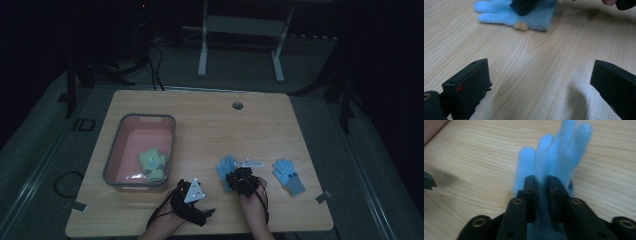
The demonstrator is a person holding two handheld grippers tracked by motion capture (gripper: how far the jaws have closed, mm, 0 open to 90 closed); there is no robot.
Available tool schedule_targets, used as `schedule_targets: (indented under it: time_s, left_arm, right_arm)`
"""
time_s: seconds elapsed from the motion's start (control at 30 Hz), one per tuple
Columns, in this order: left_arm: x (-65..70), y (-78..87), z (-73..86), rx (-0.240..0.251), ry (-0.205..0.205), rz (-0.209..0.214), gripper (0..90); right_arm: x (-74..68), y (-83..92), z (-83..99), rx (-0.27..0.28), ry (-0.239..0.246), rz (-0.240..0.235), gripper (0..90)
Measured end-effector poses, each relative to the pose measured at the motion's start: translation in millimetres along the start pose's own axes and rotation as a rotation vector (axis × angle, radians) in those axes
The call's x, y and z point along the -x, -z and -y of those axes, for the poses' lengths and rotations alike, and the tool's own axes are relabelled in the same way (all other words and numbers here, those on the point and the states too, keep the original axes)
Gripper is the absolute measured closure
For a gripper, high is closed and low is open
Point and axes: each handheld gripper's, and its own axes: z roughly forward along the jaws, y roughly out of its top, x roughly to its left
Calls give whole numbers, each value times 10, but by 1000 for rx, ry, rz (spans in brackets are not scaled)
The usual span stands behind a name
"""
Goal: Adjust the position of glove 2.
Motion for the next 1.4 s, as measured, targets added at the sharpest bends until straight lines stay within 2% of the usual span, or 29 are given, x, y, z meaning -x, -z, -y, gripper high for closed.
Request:
schedule_targets:
  time_s: [0.07,0.13,0.2,0.33,0.5,0.53,0.6,0.63,0.67,0.7,0.83,1.0,1.03,1.07,1.1,1.23,1.4]
  left_arm:
    - [-3,1,1,1,2,2,29]
    - [-5,1,1,1,4,2,29]
    - [-7,0,1,0,3,5,29]
    - [-6,4,5,0,2,11,30]
    - [-13,0,3,-5,1,19,29]
    - [-13,0,3,-5,2,20,29]
    - [-16,4,4,-4,3,21,29]
    - [-16,4,4,-4,3,21,29]
    - [-18,6,6,1,7,24,29]
    - [-19,6,6,1,10,25,29]
    - [-16,9,7,6,9,28,30]
    - [-17,8,8,3,7,33,29]
    - [-17,8,8,3,7,33,29]
    - [-17,8,8,3,8,34,29]
    - [-17,8,7,2,8,33,29]
    - [-14,9,7,1,2,31,29]
    - [-13,2,5,-4,3,28,29]
  right_arm:
    - [-2,11,-5,1,9,-2,715]
    - [-2,40,-25,0,10,-25,661]
    - [8,98,-50,13,20,-23,618]
    - [100,200,-129,20,54,-46,544]
    - [286,355,-221,34,157,-55,581]
    - [338,383,-230,32,170,-55,589]
    - [452,443,-237,41,193,-86,602]
    - [452,443,-237,41,193,-86,602]
    - [509,471,-237,37,193,-77,615]
    - [616,534,-226,43,222,-83,620]
    - [832,668,-178,59,248,-107,622]
    - [1151,803,-69,58,247,-100,620]
    - [1151,803,-69,58,247,-100,620]
    - [1215,822,-44,55,248,-86,620]
    - [1355,853,10,34,228,-54,616]
    - [1563,883,101,1,227,-8,615]
    - [1789,928,194,1,265,-7,605]
